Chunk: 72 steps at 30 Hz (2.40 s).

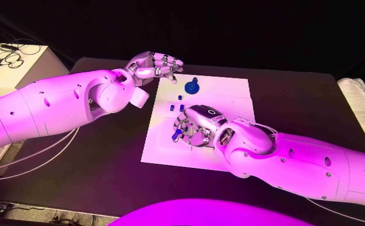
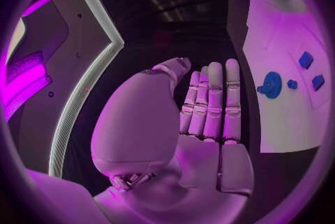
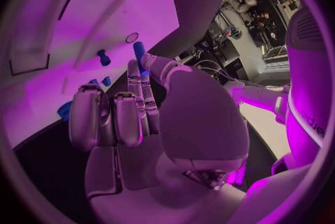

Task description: Assemble the parts on the task board

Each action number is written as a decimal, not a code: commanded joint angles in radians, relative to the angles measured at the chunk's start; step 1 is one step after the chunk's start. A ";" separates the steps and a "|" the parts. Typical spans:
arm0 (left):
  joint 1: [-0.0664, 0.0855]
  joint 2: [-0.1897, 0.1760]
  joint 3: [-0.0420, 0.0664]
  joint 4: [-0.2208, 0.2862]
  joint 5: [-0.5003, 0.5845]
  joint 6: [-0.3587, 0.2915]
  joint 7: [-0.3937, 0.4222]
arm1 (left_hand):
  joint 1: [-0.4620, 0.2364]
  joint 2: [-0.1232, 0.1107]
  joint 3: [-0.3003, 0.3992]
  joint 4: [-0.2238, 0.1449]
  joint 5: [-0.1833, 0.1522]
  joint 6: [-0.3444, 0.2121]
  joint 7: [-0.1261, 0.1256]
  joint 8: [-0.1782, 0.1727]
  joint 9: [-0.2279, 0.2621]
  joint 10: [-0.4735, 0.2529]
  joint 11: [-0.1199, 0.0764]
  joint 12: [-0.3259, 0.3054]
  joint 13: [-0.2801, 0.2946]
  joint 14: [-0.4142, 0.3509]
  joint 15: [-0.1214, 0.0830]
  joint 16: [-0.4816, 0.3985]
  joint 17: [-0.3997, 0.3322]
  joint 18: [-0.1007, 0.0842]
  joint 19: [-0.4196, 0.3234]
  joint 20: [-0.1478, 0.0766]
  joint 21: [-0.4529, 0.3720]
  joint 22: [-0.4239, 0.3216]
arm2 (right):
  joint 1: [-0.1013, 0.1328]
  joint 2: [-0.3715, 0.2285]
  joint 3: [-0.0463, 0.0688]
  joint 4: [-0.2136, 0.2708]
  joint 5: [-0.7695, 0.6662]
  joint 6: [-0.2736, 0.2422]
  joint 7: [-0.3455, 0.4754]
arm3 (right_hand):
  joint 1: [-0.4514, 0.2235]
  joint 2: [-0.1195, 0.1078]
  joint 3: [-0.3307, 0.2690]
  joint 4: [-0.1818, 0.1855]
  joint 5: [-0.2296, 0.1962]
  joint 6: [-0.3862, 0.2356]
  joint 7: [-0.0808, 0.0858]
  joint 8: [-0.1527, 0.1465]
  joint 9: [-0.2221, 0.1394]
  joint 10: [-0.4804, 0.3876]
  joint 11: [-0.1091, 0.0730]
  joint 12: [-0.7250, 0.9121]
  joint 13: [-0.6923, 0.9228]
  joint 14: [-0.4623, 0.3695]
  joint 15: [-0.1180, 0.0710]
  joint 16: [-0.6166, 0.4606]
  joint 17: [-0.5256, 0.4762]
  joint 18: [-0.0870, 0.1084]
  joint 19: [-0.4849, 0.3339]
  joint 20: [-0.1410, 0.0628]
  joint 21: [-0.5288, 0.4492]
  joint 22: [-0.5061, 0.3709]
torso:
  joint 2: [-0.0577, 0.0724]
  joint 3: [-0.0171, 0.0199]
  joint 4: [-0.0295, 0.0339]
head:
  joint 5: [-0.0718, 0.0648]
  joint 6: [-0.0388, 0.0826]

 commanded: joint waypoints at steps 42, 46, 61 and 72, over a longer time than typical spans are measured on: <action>0.000 0.000 0.001 0.002 0.006 0.018 0.002 | -0.001 0.009 0.001 0.005 0.001 0.007 0.002 -0.001 -0.001 0.006 0.003 -0.007 -0.001 -0.008 0.002 -0.007 0.001 0.011 -0.006 -0.001 -0.003 0.001 | -0.019 0.045 -0.012 -0.033 -0.149 0.041 -0.039 | -0.092 -0.064 -0.029 -0.007 0.001 -0.101 0.025 -0.042 0.009 -0.091 0.032 -0.054 -0.006 0.023 0.019 -0.003 -0.014 -0.002 0.019 0.018 -0.062 0.097 | -0.001 -0.0006 0.0005 | -0.001 -0.005; 0.000 0.000 0.001 0.001 0.006 0.019 0.001 | -0.001 0.009 0.001 0.005 0.001 0.007 0.002 -0.001 -0.001 0.006 0.003 -0.007 -0.001 -0.008 0.002 -0.007 0.001 0.011 -0.006 -0.001 -0.003 0.001 | -0.020 0.043 -0.012 -0.033 -0.149 0.032 -0.040 | -0.099 -0.068 -0.051 -0.008 -0.034 -0.115 0.025 -0.051 0.006 -0.107 0.032 -0.050 -0.004 0.018 0.019 -0.008 -0.024 0.001 0.015 0.020 -0.076 0.091 | -0.001 0.0003 -0.0003 | 0.000 -0.004; -0.002 0.000 0.001 -0.002 0.006 0.021 -0.001 | -0.001 0.009 0.001 0.005 0.001 0.007 0.002 -0.001 -0.001 0.006 0.003 -0.007 -0.001 -0.008 0.002 -0.007 0.001 0.011 -0.006 -0.001 -0.003 0.001 | -0.023 0.008 -0.012 -0.007 -0.129 -0.100 -0.017 | 0.034 -0.001 -0.462 0.107 -0.005 -0.199 0.021 -0.118 -0.017 -0.315 0.056 0.060 -0.003 -0.039 0.040 -0.071 -0.151 0.037 -0.036 0.040 -0.306 -0.016 | -0.002 0.0021 0.0002 | -0.005 0.006; -0.012 -0.004 0.001 0.000 0.011 0.021 0.000 | -0.001 0.009 0.001 0.005 0.001 0.007 0.002 -0.001 -0.001 0.006 0.003 -0.007 -0.001 -0.008 0.002 -0.007 0.001 0.011 -0.006 -0.001 -0.003 0.001 | 0.026 -0.172 0.010 0.095 0.140 -0.148 0.049 | 0.086 0.021 -0.486 0.188 -0.005 -0.144 0.041 -0.092 -0.007 -0.200 0.036 0.215 0.026 -0.006 0.023 -0.032 -0.093 0.019 0.003 0.027 -0.203 0.031 | -0.006 0.0027 -0.0114 | -0.046 0.027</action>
